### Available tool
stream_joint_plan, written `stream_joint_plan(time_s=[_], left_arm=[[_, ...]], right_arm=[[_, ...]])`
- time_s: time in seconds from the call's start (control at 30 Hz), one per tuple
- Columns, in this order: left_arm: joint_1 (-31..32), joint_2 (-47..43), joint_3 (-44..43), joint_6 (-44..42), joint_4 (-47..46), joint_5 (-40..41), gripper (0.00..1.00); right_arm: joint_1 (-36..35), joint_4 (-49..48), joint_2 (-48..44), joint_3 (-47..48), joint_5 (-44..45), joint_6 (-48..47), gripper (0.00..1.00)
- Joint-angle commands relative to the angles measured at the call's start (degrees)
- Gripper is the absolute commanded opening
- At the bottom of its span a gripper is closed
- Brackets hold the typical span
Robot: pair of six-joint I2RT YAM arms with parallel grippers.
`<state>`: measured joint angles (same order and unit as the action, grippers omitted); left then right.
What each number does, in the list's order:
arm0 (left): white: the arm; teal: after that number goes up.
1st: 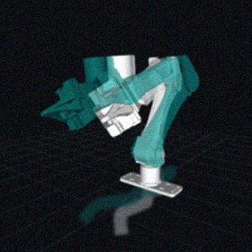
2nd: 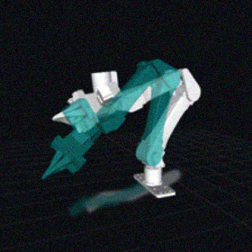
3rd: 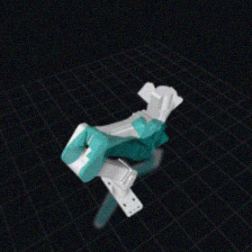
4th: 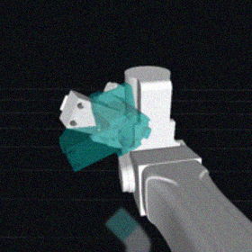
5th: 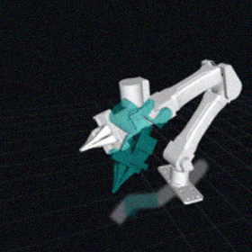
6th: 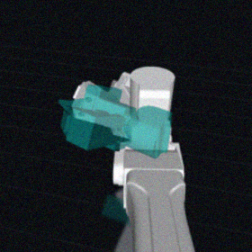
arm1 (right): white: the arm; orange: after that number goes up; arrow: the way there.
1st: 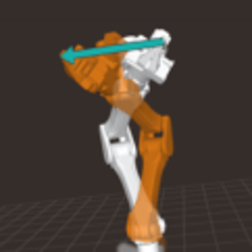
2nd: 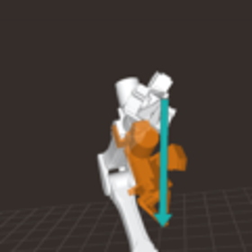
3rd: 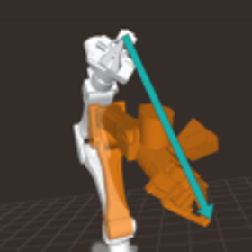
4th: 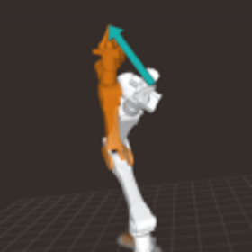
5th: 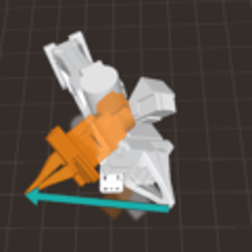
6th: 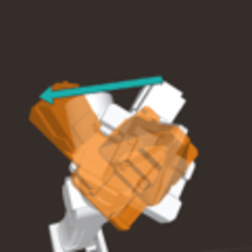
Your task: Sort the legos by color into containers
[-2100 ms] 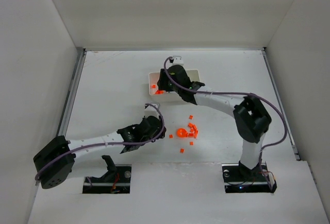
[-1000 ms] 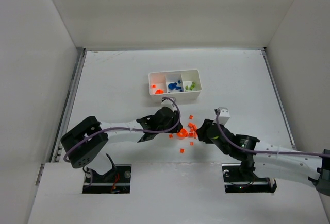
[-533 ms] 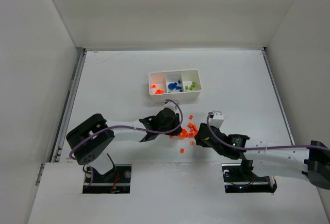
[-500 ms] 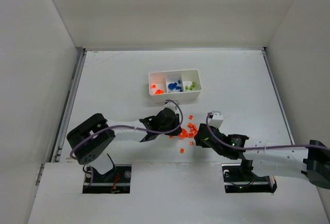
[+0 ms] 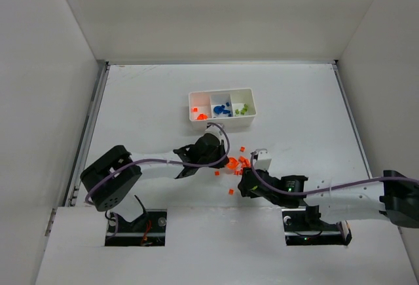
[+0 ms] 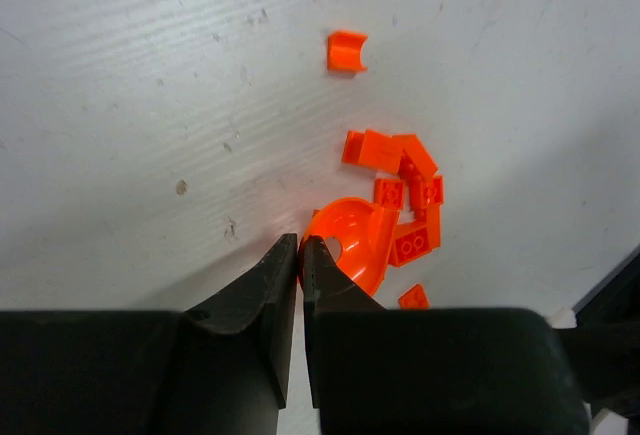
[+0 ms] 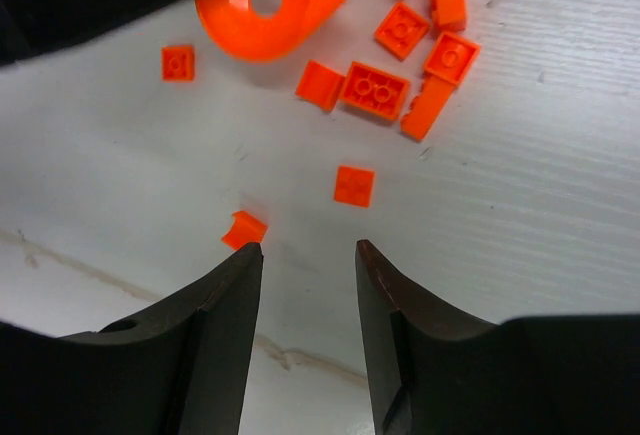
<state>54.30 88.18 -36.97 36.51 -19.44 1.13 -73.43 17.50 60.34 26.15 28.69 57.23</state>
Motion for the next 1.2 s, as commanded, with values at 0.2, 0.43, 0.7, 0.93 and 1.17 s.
stream_joint_plan(time_s=[0.2,0.43,0.7,0.93,1.17], left_arm=[[-8.81,-14.52,-1.70,1.98,-2.17,8.96,0.04],[-18.21,-9.97,-6.79,3.30,-6.84,14.61,0.06],[-24.37,1.72,-16.90,3.12,-6.93,11.10,0.14],[-24.03,-1.60,-13.93,3.22,-6.31,12.94,0.35],[-19.82,-11.62,-3.74,1.29,-5.61,15.04,0.35]], right_arm=[[-1.85,-2.46,0.75,3.29,1.81,-0.62,0.48],[-1.41,-4.31,5.14,5.05,0.32,-5.02,0.49],[-1.58,-6.42,8.48,6.28,0.76,-6.52,0.53],[-1.76,-6.16,14.80,9.52,0.23,-9.32,0.55],[-3.95,-6.86,19.55,12.08,-2.14,-12.14,0.52]])
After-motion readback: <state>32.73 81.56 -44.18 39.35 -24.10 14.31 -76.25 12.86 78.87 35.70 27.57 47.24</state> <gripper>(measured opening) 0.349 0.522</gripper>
